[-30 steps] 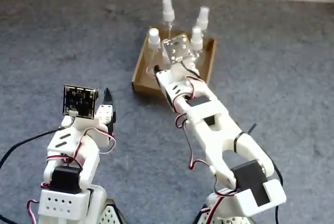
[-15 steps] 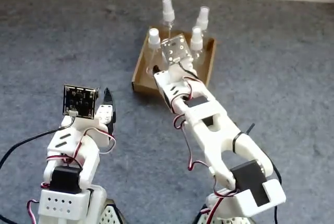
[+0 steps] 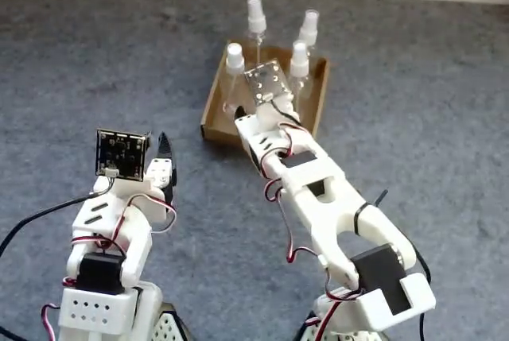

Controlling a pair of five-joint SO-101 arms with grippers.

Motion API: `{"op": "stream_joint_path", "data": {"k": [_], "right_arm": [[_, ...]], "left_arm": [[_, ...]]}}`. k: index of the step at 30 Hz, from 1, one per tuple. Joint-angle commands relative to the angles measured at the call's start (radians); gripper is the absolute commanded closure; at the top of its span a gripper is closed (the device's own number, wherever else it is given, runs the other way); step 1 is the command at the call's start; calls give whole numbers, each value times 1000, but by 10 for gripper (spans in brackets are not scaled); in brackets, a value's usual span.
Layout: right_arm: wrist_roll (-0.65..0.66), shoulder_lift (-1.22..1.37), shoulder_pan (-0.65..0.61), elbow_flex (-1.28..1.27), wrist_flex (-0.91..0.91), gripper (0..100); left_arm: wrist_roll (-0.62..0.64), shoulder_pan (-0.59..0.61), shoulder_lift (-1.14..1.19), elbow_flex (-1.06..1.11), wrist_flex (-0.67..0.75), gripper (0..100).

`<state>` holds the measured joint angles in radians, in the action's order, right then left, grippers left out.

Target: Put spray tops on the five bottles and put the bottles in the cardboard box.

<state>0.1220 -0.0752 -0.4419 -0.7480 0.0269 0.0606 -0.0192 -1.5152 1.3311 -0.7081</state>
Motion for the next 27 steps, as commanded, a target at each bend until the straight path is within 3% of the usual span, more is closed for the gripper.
{"op": "stream_joint_path", "data": {"k": [1,6,13,27], "right_arm": [[12,-19,-8,19,16,777],[12,-56,-10,13,16,776],[11,-113,-10,-18,-19,696],[17,-124,-5,-18,-28,694]], "left_arm": [[-3,13,-1,-5,23,989],[-3,13,-1,-5,23,989],[-3,13,-1,-5,23,989],[-3,13,1,-5,23,989]]}}
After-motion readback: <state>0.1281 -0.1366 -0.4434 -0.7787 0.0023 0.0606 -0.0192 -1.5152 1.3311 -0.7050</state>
